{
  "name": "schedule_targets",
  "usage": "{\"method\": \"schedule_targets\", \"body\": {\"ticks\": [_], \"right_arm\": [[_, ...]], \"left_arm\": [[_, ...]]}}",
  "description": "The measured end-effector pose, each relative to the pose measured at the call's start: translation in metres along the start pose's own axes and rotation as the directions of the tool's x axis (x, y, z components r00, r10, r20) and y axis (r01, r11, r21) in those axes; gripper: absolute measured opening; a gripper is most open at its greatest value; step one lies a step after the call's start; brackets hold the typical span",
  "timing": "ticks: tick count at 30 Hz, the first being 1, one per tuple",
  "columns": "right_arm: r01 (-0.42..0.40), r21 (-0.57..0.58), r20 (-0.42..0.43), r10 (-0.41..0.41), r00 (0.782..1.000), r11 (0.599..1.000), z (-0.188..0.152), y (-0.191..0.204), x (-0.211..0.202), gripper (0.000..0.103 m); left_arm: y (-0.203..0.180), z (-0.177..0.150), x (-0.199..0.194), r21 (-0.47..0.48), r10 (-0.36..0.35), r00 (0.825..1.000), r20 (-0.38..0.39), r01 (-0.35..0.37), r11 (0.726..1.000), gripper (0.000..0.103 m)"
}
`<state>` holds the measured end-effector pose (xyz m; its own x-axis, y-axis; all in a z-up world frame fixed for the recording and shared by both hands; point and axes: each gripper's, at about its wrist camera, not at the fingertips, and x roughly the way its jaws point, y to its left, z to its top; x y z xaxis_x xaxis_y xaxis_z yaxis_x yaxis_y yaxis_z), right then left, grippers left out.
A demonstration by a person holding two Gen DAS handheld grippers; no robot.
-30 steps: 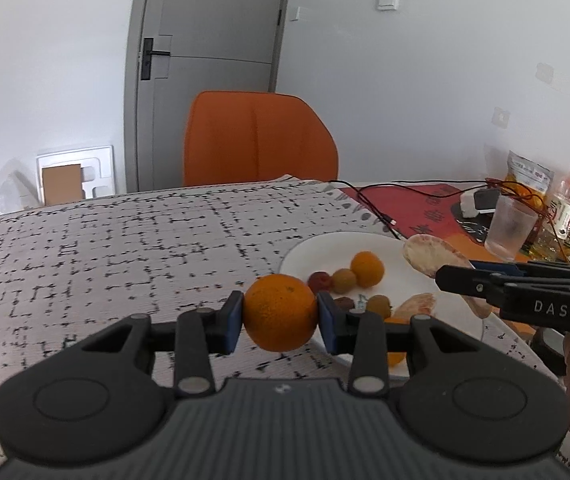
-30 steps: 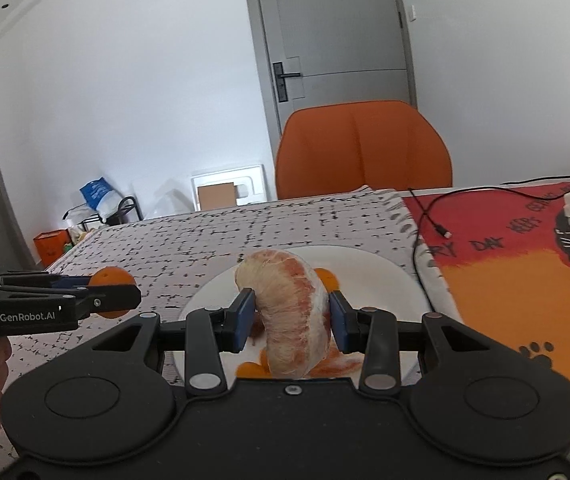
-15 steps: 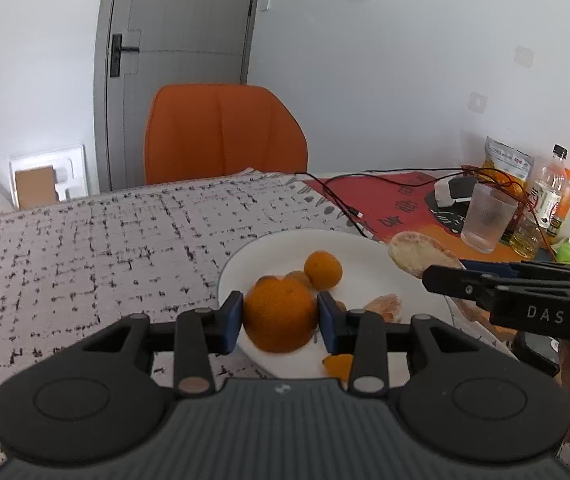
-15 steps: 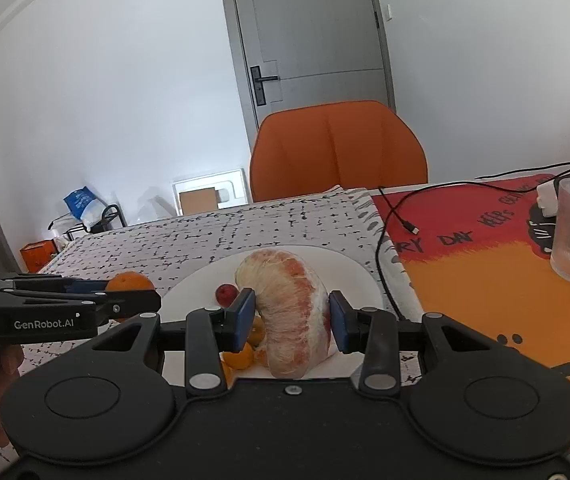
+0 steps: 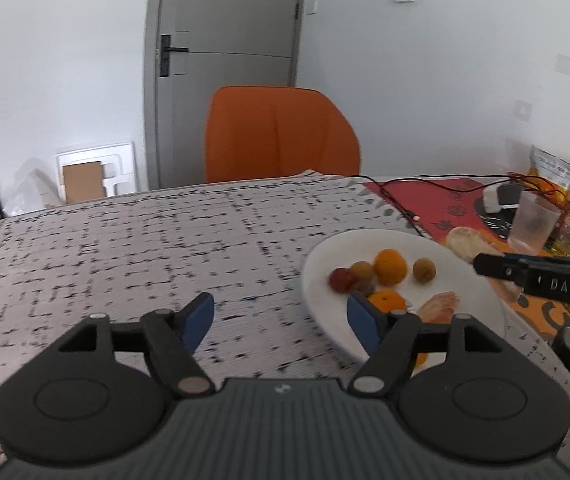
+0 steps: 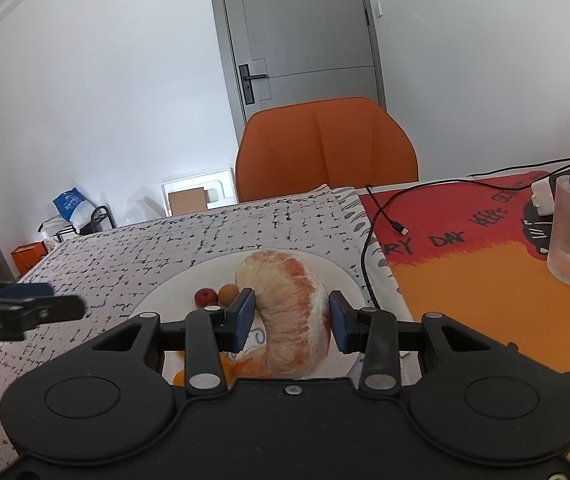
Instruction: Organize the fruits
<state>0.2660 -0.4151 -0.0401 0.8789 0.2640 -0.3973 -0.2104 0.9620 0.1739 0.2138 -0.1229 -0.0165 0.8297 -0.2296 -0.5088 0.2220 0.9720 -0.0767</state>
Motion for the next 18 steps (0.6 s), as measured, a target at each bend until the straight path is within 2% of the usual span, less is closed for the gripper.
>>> {"method": "schedule_targets", "body": {"ticks": [4, 8, 12, 18], "right_arm": [[0.002, -0.006, 0.007, -0.002, 1.0, 1.0, 0.005, 0.004, 0.007, 0.038], [0.008, -0.009, 0.025, -0.008, 1.0, 1.0, 0.009, 0.009, 0.01, 0.051], [-0.016, -0.006, 0.019, 0.016, 1.0, 1.0, 0.008, 0.016, 0.005, 0.053], [-0.057, -0.009, 0.012, 0.058, 0.998, 0.998, 0.002, 0.033, -0.007, 0.063]], "left_arm": [[0.012, -0.001, -0.008, -0.014, 0.027, 1.0, 0.002, -0.027, 1.0, 0.077], [0.023, -0.004, -0.015, -0.019, 0.055, 0.998, 0.009, -0.055, 0.998, 0.082], [0.033, -0.006, -0.02, -0.037, 0.066, 0.998, 0.006, -0.066, 0.997, 0.09], [0.045, -0.008, -0.03, -0.075, 0.073, 0.997, -0.004, -0.073, 0.995, 0.095]]}}
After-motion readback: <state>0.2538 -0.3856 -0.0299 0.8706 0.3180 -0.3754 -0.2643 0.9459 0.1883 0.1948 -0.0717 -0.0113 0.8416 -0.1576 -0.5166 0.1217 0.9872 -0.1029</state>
